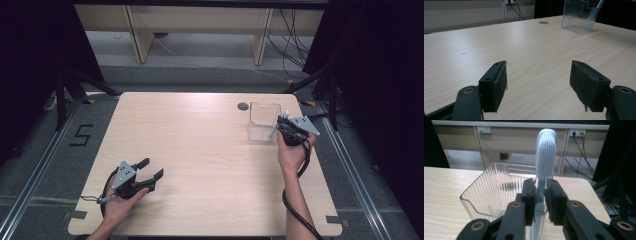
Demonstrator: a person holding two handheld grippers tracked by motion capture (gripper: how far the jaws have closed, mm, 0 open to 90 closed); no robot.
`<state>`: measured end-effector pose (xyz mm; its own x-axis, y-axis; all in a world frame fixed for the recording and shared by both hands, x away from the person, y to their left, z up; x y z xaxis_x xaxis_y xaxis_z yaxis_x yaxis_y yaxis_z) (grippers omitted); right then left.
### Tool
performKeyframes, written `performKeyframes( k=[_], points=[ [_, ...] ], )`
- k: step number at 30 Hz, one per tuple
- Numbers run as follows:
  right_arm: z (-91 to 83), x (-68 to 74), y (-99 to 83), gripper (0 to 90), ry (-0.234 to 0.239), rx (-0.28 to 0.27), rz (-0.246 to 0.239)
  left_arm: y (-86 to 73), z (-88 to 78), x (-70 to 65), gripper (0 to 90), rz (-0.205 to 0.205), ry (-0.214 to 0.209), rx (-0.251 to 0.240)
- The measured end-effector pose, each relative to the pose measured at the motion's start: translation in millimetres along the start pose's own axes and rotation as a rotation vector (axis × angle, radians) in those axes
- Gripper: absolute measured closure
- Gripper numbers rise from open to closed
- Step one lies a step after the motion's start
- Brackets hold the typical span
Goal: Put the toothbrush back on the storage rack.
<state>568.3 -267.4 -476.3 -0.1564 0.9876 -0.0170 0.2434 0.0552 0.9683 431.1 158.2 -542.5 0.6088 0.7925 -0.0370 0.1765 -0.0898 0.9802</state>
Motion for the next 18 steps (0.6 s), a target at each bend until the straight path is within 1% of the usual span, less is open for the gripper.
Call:
performKeyframes(
  k=[1, 2, 4, 6, 7, 8, 9, 10, 11, 12, 14, 15, 16, 17, 18],
  points=[
    [-0.7, -0.1, 0.5, 74.8, -0.004, -0.005, -0.007, 0.0, 0.0, 0.0, 29.4, 0.0, 0.0, 0.0],
    [-1.6, 0.0, -0.5, 71.4, -0.009, -0.001, 0.009, 0.0, 0.0, 0.0, 29.5, 0.0, 0.0, 0.0],
    [-2.0, 0.2, -1.0, 70.0, -0.007, 0.003, 0.012, -0.1, 0.0, 0.0, 29.5, 0.0, 0.0, 0.001],
    [-1.8, -1.9, -1.1, 63.9, -0.012, -0.004, 0.003, -0.1, 0.0, 0.0, 29.5, -0.001, 0.001, 0.001],
    [-1.8, -1.9, -1.1, 63.9, -0.012, -0.004, 0.003, -0.1, 0.0, 0.0, 29.5, 0.0, 0.001, 0.001],
    [-2.8, -2.2, -0.8, 60.6, -0.022, -0.01, 0.009, 0.0, 0.1, 0.0, 29.5, 0.001, 0.0, 0.001],
    [-2.8, -2.2, -0.8, 60.6, -0.022, -0.01, 0.009, -0.1, 0.1, -0.1, 29.5, -0.001, 0.001, 0.001],
    [-3.2, -1.6, -1.3, 59.6, -0.025, -0.007, 0.019, -2.1, -1.8, 0.3, 29.5, -0.01, 0.015, 0.024],
    [-3.4, -2.2, -1.5, 58.0, -0.024, -0.007, 0.013, -2.2, -2.0, 0.1, 29.5, -0.011, 0.016, 0.025],
    [-3.2, -4.2, -1.8, 55.0, -0.026, -0.008, -0.007, 0.0, 0.3, -0.2, 29.5, 0.001, 0.0, 0.0],
    [-3.6, -4.4, -2.6, 53.9, -0.026, 0.001, -0.006, -0.1, 0.1, 0.0, 29.5, 0.0, 0.001, 0.001],
    [-4.0, -4.1, -4.1, 52.9, -0.028, 0.01, 0.006, 0.0, 0.1, 0.1, 29.5, 0.001, 0.001, 0.0],
    [-4.8, -4.2, -4.8, 51.3, -0.02, 0.008, 0.014, -0.1, 0.0, 0.2, 29.5, -0.001, 0.001, 0.001],
    [-4.8, -4.2, -4.8, 51.3, -0.02, 0.008, 0.014, -0.1, 0.0, 0.3, 29.5, -0.002, 0.002, 0.001],
    [-5.7, -5.8, -5.7, 50.3, -0.025, 0.011, 0.001, -0.1, 0.0, 0.3, 29.5, -0.002, 0.002, 0.001]
  ],
)
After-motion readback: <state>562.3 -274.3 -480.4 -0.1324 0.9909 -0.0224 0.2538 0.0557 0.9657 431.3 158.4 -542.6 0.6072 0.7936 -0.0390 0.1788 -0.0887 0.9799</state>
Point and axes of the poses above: each handheld gripper's, and its own axes: z roughly forward along the jaws, y roughly out of its top, x roughly to its left, the point moved 10 cm from there along z, roughly forward along the jaws, and after that the axes turned 1 degree about -z, right-handed, at the moved point
